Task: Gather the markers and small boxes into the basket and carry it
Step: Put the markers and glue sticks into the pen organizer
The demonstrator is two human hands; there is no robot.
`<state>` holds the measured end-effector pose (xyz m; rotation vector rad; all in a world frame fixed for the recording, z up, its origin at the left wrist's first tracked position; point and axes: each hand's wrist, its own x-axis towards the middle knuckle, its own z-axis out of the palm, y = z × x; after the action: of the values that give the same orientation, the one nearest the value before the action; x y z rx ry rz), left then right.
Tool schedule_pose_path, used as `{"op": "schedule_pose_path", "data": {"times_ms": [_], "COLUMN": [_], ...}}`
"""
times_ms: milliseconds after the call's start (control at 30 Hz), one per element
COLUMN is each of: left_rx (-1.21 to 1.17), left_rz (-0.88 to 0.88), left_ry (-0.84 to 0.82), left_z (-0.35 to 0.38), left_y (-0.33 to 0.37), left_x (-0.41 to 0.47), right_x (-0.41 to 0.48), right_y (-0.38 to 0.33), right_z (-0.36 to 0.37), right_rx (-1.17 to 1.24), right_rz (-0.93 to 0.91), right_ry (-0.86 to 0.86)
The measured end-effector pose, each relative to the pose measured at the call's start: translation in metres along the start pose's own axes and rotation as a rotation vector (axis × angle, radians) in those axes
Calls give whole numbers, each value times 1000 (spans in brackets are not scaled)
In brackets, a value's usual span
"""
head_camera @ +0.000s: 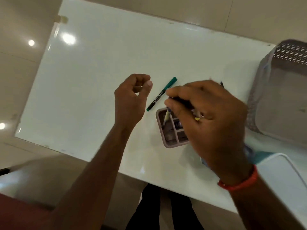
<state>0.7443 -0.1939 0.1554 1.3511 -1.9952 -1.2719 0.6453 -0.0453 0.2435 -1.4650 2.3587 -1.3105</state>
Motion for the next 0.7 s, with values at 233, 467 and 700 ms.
{"op": "schedule_pose_path", "data": {"times_ms": [233,467,700], "left_rx": [556,708,261], "left_rz": [68,160,147], "left_ry": [-303,-399,-132], "left_z": [22,42,-3], "left_y": [-19,-9,5], "left_x": [35,44,19], "right_x": [-24,-36,-17], "right_y": [14,-7,58], "right_z": [31,-23,-77], "right_rx": [-83,-13,-22], "right_rz": [-31,-156,244], "right_ry": [-317,-165,240]}}
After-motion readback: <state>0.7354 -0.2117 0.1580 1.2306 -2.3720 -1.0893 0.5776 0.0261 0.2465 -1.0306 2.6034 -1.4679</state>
